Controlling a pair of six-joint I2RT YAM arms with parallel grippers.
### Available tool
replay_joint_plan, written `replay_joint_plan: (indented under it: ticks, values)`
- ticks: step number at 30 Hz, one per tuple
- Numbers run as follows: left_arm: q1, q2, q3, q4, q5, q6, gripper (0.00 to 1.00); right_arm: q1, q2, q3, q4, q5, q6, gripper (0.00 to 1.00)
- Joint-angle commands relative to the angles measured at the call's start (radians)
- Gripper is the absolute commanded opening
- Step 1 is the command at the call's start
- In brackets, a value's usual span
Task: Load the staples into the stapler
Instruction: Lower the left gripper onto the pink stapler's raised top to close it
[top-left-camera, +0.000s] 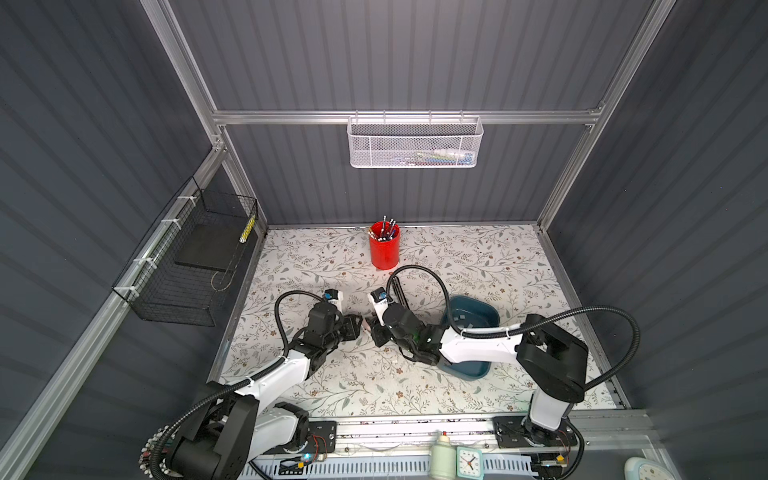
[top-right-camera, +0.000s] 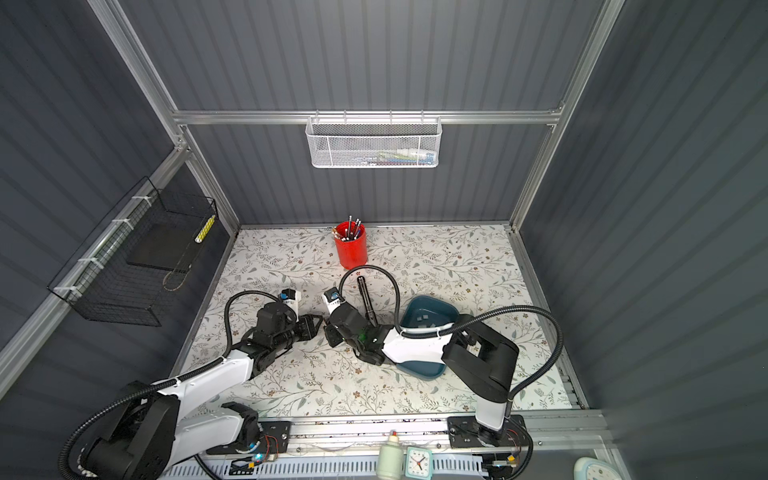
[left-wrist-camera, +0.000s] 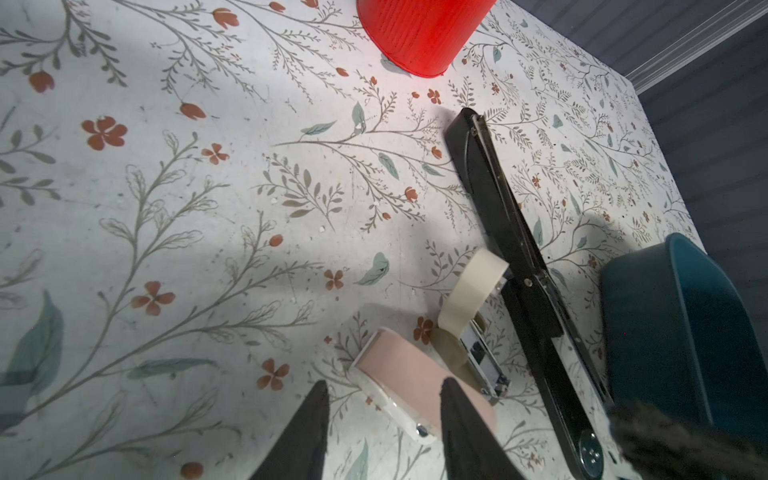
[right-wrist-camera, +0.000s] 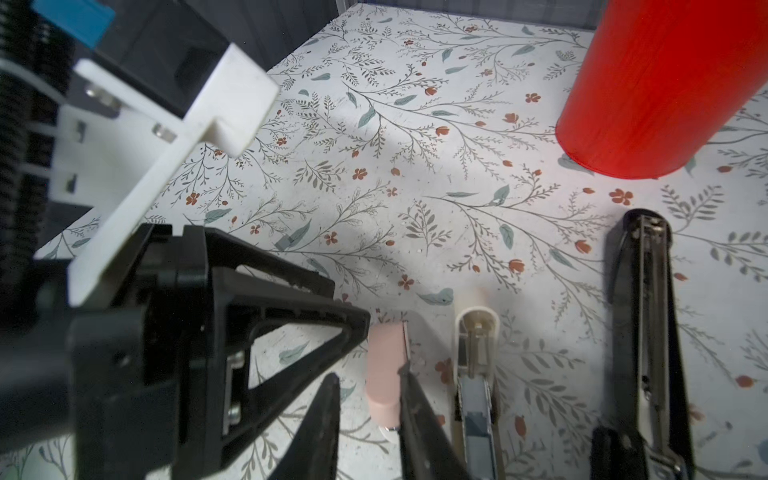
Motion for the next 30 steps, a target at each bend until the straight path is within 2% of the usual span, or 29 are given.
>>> replay_joint_plan:
  ticks: [1, 15, 30]
  values:
    - [-0.005, 0.023, 0.006, -0.018, -0.008, 0.006, 0.45, -0.004, 0.047, 0.032, -0.089, 0.000, 0.011, 0.27]
    - [-0.005, 0.091, -0.003, 0.065, 0.075, 0.013, 0.45, -0.005, 0.124, 0.001, -0.097, -0.027, 0.080, 0.24]
    - [-0.007, 0.224, 0.000, 0.150, 0.081, 0.014, 0.45, -0.003, 0.195, -0.063, -0.082, -0.040, 0.162, 0.22]
